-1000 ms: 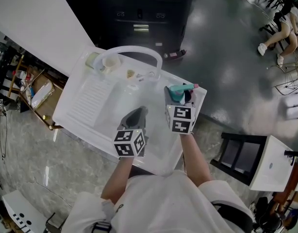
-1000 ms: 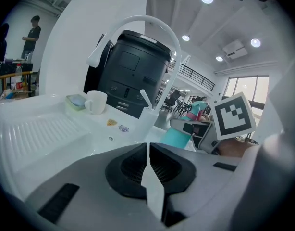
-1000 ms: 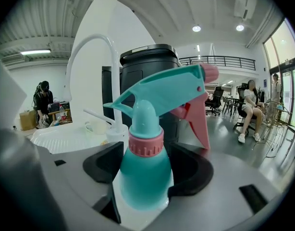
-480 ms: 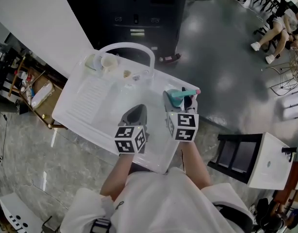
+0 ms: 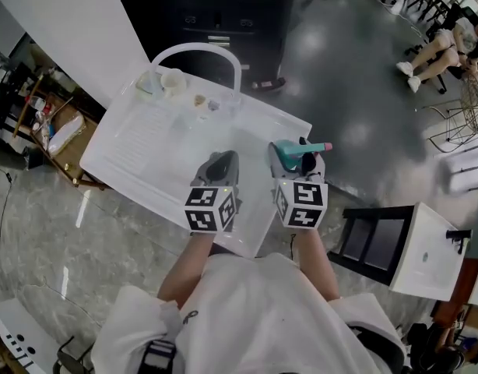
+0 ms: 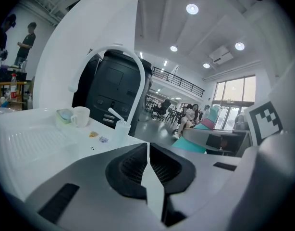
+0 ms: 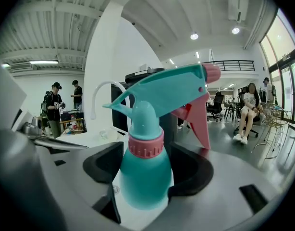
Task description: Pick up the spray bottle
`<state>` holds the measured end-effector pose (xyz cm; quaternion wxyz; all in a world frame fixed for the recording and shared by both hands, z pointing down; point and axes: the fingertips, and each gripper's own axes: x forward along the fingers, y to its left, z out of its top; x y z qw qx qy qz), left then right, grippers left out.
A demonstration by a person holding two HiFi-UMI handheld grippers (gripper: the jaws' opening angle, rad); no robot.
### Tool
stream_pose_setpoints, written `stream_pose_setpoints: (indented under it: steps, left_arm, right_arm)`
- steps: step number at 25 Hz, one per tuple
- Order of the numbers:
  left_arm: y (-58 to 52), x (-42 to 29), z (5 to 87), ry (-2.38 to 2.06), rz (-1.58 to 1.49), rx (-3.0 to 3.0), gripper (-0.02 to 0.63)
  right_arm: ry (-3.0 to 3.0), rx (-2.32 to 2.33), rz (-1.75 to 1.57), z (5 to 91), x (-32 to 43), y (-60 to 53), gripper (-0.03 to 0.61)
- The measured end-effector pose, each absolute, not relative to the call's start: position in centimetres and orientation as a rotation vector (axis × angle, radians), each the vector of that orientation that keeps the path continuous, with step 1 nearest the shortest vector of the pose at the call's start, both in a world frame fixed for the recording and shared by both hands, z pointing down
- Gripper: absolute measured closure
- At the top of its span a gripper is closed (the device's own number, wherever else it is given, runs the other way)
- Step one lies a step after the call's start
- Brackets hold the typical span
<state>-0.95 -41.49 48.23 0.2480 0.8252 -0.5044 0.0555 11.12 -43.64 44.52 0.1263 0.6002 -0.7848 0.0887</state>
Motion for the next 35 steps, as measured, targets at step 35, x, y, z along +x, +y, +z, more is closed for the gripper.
stream_pose_setpoints:
  steps: [35]
  left_arm:
    - [-37.1,5.0,44.8,-1.339,0.177,2.459,0.578]
  right_arm:
    - [-2.303,1.709,0.210,44.0,11.4,-36.6,0.275]
